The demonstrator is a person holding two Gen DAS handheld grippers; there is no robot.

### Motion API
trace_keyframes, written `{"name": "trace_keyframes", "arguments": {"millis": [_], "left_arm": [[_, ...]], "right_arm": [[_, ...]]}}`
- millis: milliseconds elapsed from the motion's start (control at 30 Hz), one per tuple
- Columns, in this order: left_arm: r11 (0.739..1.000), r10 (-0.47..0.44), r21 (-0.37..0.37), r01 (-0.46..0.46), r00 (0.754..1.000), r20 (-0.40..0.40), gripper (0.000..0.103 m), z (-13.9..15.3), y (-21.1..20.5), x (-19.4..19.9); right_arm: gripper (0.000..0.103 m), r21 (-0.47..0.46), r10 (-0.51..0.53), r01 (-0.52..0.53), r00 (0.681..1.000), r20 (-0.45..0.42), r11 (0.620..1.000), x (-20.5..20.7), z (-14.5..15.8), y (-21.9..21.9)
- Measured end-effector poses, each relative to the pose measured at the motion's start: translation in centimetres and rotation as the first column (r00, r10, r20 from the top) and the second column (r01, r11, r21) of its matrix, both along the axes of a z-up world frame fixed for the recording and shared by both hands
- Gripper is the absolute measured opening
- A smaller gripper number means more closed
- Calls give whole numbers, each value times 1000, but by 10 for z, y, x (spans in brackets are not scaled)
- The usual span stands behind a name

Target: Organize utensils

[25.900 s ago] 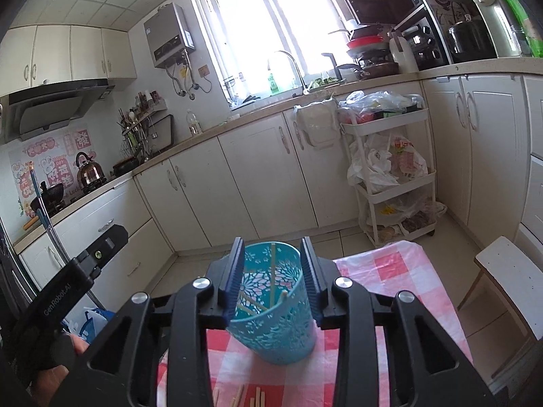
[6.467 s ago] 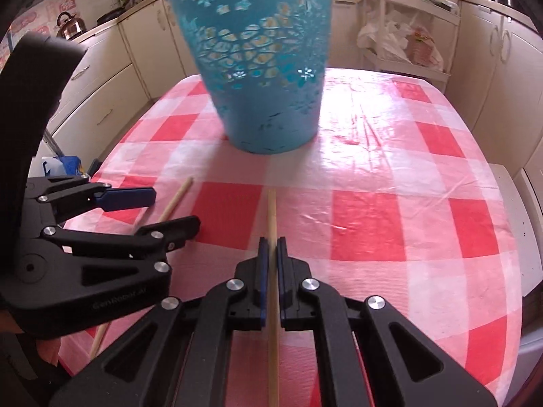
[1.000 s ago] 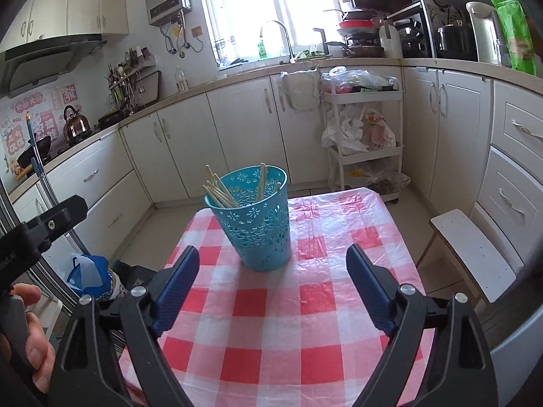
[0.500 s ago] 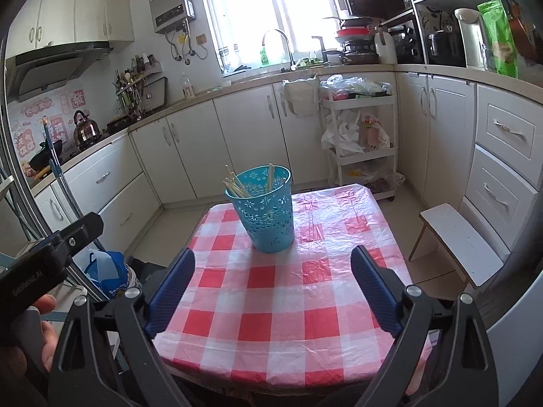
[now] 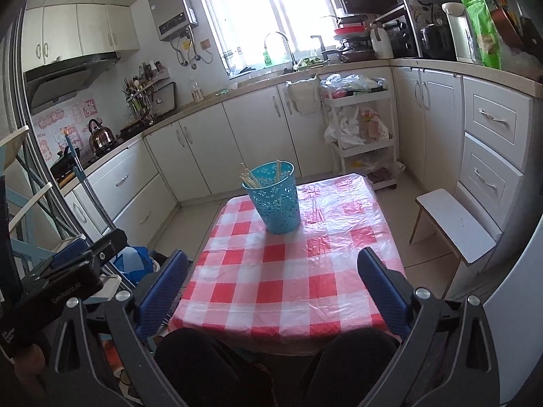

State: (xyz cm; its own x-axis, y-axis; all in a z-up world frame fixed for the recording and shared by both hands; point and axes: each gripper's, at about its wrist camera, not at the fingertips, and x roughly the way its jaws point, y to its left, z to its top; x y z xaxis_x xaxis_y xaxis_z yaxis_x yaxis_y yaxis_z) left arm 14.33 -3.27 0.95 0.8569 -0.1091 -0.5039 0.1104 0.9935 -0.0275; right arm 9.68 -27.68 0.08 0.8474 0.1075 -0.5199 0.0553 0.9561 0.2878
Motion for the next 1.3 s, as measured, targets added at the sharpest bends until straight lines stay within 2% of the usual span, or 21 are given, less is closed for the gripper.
{"name": "trace_keyframes", "arguments": {"millis": [133,267,400,667,1300], "left_arm": [[1000,-5,-4,5,1000,0,96,4,8,-21],[1000,6,-8,-6,1000,-5,96,3,16,-40],[1000,19,-7,-19,1000,0,96,2,21,-52],[1000,30,8,-30,999,21,96,10,25,-60],[999,33,10,-34,999,42,96,18,28,-79]], "right_arm": [[96,23,-1,1,1000,16,1000,-30,4,6],[96,89,-26,22,999,39,996,-60,7,9],[96,51,-8,5,998,55,999,-80,11,23],[96,-2,15,-15,999,36,1000,-87,11,38],[96,-34,38,-38,999,16,999,-100,9,49]]}}
